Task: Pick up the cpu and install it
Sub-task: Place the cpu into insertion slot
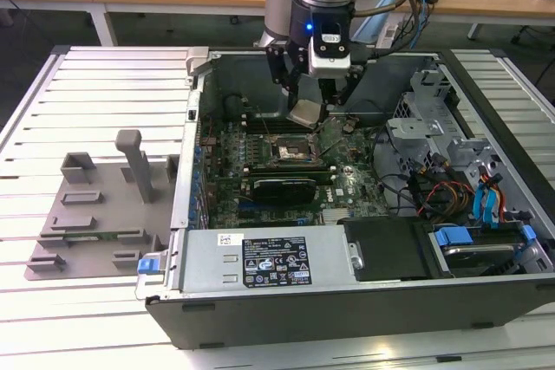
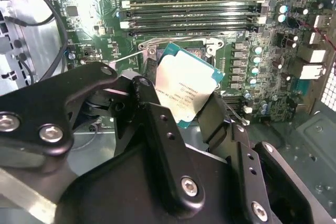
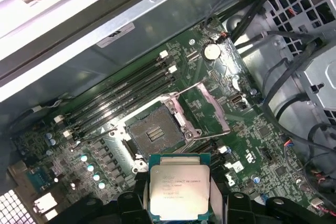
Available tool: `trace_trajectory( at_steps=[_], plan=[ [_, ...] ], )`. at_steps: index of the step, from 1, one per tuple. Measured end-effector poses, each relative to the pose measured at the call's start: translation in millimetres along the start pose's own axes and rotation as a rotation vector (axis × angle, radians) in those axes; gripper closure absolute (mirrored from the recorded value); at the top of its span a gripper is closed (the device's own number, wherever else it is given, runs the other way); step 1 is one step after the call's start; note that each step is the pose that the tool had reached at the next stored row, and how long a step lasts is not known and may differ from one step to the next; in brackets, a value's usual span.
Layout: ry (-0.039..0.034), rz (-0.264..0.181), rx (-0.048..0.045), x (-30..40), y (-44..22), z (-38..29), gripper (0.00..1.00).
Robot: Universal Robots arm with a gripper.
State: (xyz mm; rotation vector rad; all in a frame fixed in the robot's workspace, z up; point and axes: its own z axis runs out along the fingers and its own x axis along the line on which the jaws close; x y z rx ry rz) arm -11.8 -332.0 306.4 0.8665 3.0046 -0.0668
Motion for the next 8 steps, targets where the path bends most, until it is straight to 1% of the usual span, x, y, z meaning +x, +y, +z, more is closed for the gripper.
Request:
trace_trajectory(
  at_steps=[2,5,8],
  plan=[
    [0.0008,0.030,0.0012,0.0,0.0,0.1,0.45],
    [0.0016,0.052,0.0018,0.0,0.0,0.2,0.45],
    [0.0030,0.100,0.0036,0.0,0.0,0.2,0.45]
  ],
)
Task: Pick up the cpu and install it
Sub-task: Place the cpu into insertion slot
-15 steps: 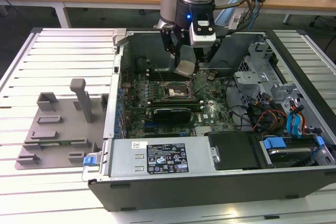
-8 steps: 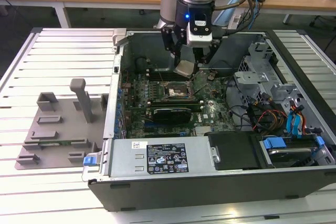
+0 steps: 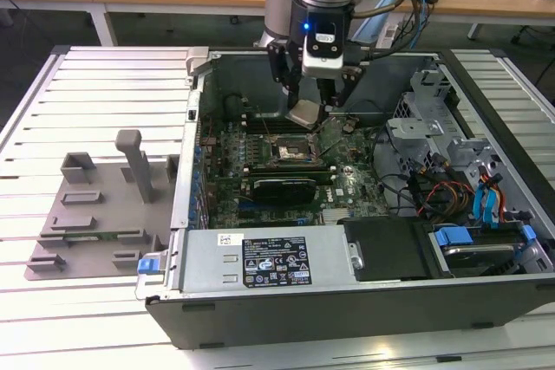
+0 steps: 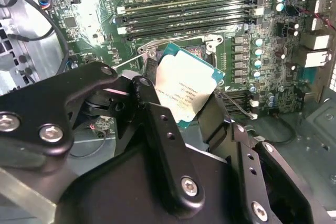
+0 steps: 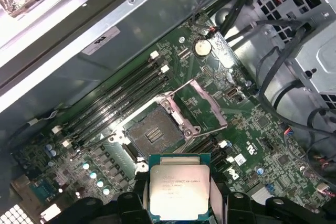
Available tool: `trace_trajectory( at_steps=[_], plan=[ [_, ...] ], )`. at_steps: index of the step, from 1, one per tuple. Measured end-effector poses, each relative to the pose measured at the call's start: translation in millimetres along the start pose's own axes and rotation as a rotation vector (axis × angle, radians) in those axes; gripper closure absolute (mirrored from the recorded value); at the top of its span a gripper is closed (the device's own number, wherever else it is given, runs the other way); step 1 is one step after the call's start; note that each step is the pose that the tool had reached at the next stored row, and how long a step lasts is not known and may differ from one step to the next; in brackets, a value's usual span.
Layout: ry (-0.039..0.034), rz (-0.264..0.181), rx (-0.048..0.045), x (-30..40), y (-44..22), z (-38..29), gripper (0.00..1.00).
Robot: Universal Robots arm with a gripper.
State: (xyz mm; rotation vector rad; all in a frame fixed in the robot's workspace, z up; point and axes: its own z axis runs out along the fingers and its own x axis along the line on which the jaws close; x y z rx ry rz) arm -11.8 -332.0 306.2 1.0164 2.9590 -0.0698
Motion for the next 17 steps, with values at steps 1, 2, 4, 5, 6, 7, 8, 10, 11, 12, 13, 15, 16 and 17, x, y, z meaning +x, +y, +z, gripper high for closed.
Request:
trace_trajectory(
  at_steps=[1,2,4,5,6,7,8,10,11,12,13,15,16,17],
  plan=[
    [0.0003,0.013,0.0006,0.0,0.0,0.1,0.45],
    [0.0008,0.029,0.0012,0.0,0.0,0.1,0.45],
    [0.0017,0.055,0.0020,0.0,0.0,0.4,0.45],
    [0.0021,0.068,0.0025,0.0,0.0,0.5,0.45],
    [0.0030,0.094,0.0032,0.0,0.0,0.7,0.45],
    [0.0035,0.108,0.0037,0.0,0.0,0.8,0.45],
    [0.0037,0.117,0.0040,0.0,0.0,0.8,0.45],
    [0.0038,0.147,0.0059,0.0,0.0,1.0,0.45],
    [0.0041,0.162,0.0068,0.0,0.1,1.1,0.45],
    [0.0044,0.171,0.0071,0.0,0.1,1.2,0.45],
    [0.0047,0.178,0.0073,0.0,0.1,1.2,0.45],
    [0.0059,0.215,0.0085,0.0,0.1,1.5,0.45],
    [0.0066,0.236,0.0093,0.0,0.1,1.6,0.45],
    [0.0070,0.250,0.0097,0.0,0.1,1.6,0.45]
  ],
)
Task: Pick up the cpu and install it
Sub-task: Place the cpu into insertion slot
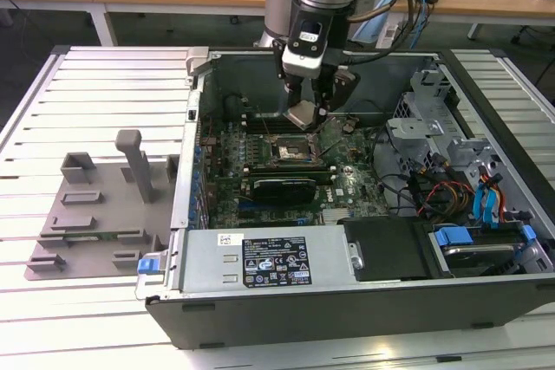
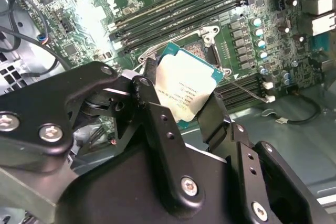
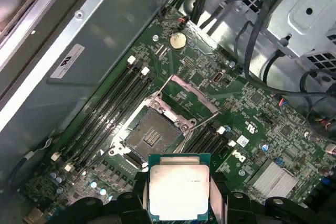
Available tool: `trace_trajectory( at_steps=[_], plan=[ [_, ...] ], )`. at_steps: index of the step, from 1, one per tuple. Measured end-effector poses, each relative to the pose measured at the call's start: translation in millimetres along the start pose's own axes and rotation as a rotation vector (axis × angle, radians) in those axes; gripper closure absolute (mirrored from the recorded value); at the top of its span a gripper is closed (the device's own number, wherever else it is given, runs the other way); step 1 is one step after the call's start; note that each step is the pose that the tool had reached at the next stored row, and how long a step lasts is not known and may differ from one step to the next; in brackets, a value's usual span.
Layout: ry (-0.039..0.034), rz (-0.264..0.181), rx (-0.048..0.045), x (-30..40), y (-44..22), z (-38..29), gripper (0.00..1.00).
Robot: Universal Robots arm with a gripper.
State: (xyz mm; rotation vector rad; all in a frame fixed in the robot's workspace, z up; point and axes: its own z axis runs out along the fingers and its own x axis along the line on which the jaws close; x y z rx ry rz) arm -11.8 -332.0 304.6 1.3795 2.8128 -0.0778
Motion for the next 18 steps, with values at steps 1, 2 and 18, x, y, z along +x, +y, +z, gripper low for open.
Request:
trace_trajectory(
  at_steps=[1,2,18],
  plan=[
    [0.0004,0.012,0.0004,0.0,0.0,0.1,0.45],
    [0.0007,0.020,0.0007,0.0,0.0,0.1,0.45],
    [0.0102,0.251,0.0073,0.0,0.1,1.4,0.45]
  ],
)
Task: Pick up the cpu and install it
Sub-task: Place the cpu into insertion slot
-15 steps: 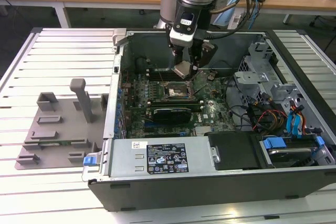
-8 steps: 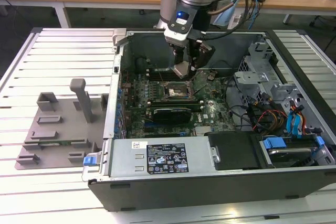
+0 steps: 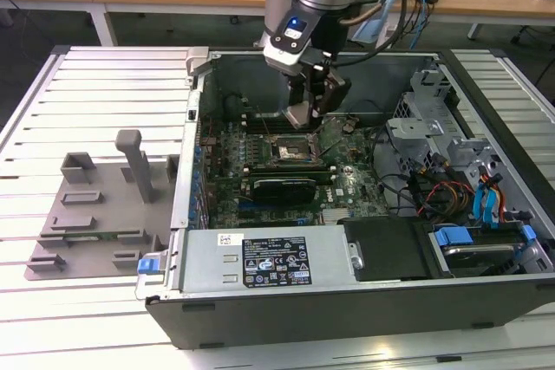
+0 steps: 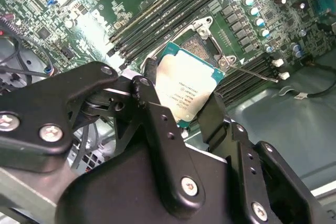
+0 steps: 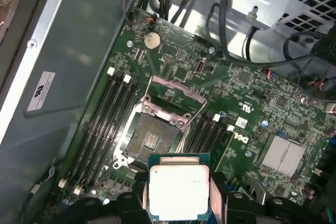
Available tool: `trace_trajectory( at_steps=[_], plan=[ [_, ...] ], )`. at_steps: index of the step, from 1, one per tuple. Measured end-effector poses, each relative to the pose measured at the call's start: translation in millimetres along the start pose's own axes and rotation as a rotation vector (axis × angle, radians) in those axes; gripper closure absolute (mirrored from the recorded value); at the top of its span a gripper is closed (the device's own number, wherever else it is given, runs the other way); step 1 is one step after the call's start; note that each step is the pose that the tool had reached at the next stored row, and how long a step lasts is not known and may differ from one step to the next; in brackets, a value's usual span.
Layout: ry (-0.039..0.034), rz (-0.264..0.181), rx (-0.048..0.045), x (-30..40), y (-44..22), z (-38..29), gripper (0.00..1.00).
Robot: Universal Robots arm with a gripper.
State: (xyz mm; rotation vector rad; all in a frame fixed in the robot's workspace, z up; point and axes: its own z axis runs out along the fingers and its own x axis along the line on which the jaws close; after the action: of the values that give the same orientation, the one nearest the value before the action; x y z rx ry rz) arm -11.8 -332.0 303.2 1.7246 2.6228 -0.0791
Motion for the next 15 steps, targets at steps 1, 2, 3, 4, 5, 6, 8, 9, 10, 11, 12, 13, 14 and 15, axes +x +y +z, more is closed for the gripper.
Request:
trace_trajectory(
  at_steps=[1,2,3,4,5,6,8,9,10,11,12,13,14,15],
  plan=[
    [0.0006,0.014,0.0004,0.0,0.0,0.1,0.45],
    [0.0012,0.029,0.0008,0.0,0.0,0.1,0.45],
    [0.0017,0.040,0.0012,0.0,0.0,0.2,0.45],
    [0.0020,0.048,0.0014,0.0,0.0,0.2,0.45],
    [0.0022,0.053,0.0016,0.0,0.0,0.3,0.45],
    [0.0025,0.060,0.0017,0.0,0.0,0.3,0.45],
    [0.0033,0.080,0.0023,0.0,0.0,0.4,0.45],
    [0.0037,0.088,0.0025,0.0,0.0,0.4,0.45],
    [0.0044,0.106,0.0031,0.0,0.0,0.4,0.45],
    [0.0049,0.117,0.0033,0.0,0.0,0.5,0.45],
    [0.0053,0.129,0.0037,0.0,0.0,0.5,0.45],
    [0.0057,0.137,0.0040,0.0,0.0,0.4,0.45],
    [0.0061,0.149,0.0043,0.0,0.0,0.5,0.45],
    [0.0064,0.161,0.0047,0.0,0.0,0.5,0.45]
  ],
)
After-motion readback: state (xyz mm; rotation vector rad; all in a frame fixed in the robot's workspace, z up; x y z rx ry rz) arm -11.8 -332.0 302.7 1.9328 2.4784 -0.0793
